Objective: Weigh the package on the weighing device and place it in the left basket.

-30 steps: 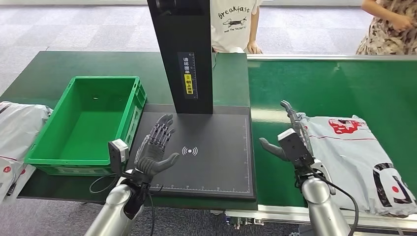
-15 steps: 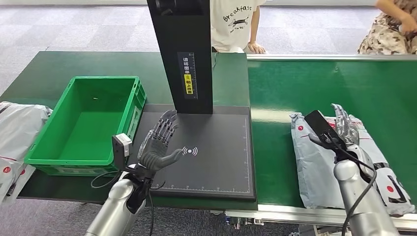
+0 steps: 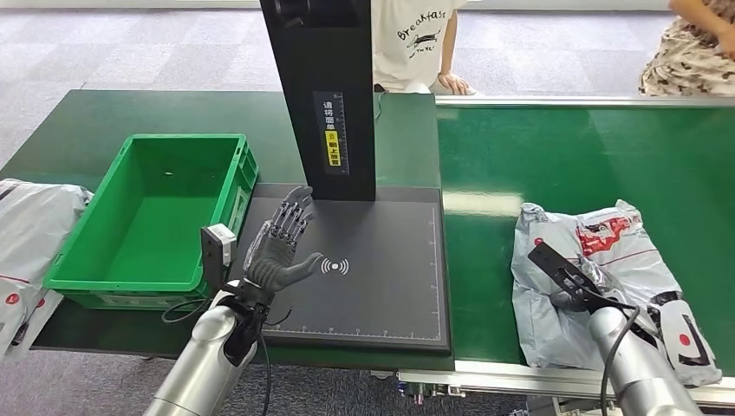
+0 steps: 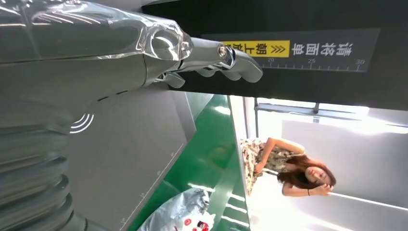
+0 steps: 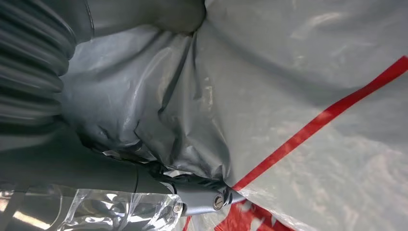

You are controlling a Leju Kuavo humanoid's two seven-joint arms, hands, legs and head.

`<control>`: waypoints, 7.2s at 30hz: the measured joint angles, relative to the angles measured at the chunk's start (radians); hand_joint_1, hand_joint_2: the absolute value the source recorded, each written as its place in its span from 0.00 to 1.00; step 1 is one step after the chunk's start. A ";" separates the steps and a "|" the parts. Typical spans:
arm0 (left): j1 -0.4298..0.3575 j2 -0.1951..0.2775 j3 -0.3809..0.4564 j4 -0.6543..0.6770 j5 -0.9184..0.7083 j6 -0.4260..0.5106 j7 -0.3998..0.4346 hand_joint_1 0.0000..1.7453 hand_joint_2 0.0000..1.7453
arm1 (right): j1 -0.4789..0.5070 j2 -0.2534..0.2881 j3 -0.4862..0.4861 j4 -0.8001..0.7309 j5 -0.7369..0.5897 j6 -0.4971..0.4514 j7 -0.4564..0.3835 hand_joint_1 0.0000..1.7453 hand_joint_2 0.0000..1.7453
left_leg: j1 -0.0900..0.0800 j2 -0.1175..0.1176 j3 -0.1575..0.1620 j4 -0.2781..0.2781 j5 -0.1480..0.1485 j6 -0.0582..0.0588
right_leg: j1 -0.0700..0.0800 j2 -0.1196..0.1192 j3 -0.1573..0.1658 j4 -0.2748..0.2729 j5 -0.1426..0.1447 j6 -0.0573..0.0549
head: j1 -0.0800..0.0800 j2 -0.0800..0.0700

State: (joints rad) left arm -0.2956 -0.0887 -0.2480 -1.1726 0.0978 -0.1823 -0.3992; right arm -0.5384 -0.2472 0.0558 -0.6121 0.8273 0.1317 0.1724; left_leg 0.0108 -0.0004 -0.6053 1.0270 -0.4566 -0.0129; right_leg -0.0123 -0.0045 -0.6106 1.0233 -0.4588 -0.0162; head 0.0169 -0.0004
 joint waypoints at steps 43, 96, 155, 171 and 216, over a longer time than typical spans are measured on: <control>0.027 -0.030 0.008 -0.086 -0.125 0.359 -0.184 0.00 1.00 | 0.082 0.149 0.176 -0.686 -0.279 -0.132 -0.544 1.00 1.00 | 0.000 0.001 0.002 0.000 0.000 0.004 | 0.000 0.000 0.003 0.000 -0.001 0.001 | 0.000 0.000; 0.020 -0.008 -0.003 -0.106 -0.081 0.429 -0.165 0.00 1.00 | -0.039 0.176 0.519 -0.547 -0.729 -0.019 -0.723 0.00 1.00 | 0.000 0.000 0.001 0.001 -0.001 0.004 | 0.000 0.000 0.002 0.000 -0.001 0.001 | 0.000 0.000; 0.044 0.065 -0.148 -0.243 -1.039 0.854 -0.107 1.00 1.00 | 0.262 0.237 0.023 -0.981 -0.705 -0.089 -0.699 0.00 1.00 | 0.000 0.000 0.001 0.000 -0.001 0.004 | 0.000 0.000 0.002 0.000 -0.001 0.001 | 0.000 0.000; 0.004 0.065 0.406 -0.216 -1.381 0.875 0.206 1.00 1.00 | 0.281 0.237 0.023 -0.975 -0.699 -0.103 -0.720 0.00 1.00 | 0.000 0.002 0.001 -0.001 -0.001 0.004 | 0.001 0.002 0.002 0.000 -0.001 0.001 | 0.000 0.000; 0.128 0.025 0.181 -0.311 -0.127 0.365 -0.130 0.00 0.00 | 0.252 0.240 0.136 -0.797 -0.791 0.007 -0.661 0.00 1.00 | 0.000 0.001 0.000 -0.001 -0.001 0.004 | 0.000 0.000 0.001 -0.001 -0.001 0.001 | 0.000 0.000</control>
State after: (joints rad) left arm -0.1679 -0.0639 -0.0674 -1.4832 -0.0296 0.1827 -0.5293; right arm -0.2862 -0.0076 0.1914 -1.4089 0.0361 0.1387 -0.4888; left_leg 0.0106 0.0003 -0.6056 1.0264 -0.4573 -0.0091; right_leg -0.0122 -0.0046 -0.6091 1.0227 -0.4596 -0.0151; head 0.0172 -0.0004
